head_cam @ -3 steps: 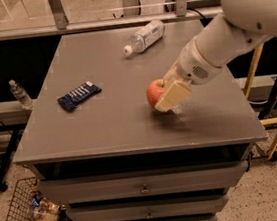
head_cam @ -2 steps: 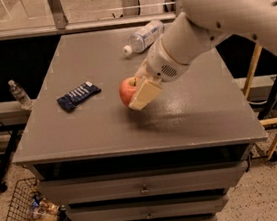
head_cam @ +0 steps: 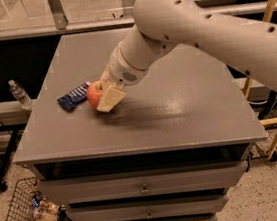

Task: Move apple near rxbar blueberry

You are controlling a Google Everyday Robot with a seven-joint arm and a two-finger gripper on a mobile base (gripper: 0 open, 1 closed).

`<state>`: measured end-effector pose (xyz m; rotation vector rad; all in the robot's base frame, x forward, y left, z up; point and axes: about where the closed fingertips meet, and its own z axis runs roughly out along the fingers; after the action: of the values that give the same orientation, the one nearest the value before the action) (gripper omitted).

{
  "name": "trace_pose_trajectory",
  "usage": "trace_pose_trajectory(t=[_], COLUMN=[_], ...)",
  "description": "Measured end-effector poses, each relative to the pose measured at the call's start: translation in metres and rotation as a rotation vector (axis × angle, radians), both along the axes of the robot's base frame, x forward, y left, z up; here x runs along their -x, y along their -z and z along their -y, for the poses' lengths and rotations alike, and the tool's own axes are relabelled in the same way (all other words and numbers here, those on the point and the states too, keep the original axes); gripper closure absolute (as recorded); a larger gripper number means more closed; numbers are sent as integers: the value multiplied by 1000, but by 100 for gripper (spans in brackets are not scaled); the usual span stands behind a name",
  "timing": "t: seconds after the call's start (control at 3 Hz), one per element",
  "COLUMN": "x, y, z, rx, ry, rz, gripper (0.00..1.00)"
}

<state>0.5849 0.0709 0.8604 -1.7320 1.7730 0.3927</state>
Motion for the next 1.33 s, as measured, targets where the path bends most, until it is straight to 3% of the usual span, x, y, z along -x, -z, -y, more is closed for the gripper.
trace_pose_trajectory(t=[0.67, 1.0, 1.33], x=[-21, -19, -19], y=[9, 9, 10], z=[-42, -43, -44], rx=[-10, -10, -9], ry=[-52, -54, -57], rz=[21, 20, 19], gripper=[100, 83, 59])
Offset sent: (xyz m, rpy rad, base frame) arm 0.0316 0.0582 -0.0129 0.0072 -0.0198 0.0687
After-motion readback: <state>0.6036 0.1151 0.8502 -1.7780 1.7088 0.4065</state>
